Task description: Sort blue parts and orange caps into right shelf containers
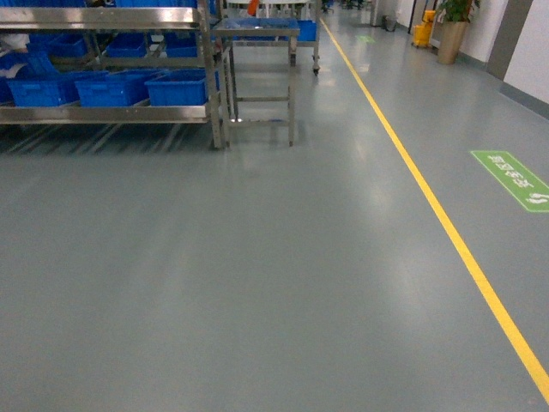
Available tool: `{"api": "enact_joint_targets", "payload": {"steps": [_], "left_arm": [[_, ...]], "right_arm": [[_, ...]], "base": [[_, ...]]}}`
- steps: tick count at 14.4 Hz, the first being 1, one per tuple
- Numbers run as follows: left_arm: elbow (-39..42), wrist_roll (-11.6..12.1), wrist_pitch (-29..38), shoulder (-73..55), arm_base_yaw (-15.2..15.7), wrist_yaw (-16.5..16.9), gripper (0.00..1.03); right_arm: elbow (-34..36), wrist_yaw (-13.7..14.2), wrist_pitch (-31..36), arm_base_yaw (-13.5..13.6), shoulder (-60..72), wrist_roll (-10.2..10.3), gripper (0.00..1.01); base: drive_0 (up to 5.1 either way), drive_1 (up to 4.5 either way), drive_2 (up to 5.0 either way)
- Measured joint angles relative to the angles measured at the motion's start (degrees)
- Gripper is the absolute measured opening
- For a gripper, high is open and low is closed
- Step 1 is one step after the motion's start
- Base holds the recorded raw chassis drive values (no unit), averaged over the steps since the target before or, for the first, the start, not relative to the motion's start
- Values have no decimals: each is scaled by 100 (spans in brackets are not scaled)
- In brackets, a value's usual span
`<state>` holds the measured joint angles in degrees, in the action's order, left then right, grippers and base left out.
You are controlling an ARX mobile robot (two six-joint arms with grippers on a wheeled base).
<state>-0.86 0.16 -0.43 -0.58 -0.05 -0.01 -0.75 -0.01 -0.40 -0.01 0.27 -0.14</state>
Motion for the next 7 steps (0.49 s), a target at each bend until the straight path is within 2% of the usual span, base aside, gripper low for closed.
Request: {"api": "enact_joint_targets", "payload": {"steps": [7], "left_arm": [[0,0,11,0,0,0,43]], "right_arm": [[0,0,9,0,0,0,44]], "base": [[-3,417,-423]]}}
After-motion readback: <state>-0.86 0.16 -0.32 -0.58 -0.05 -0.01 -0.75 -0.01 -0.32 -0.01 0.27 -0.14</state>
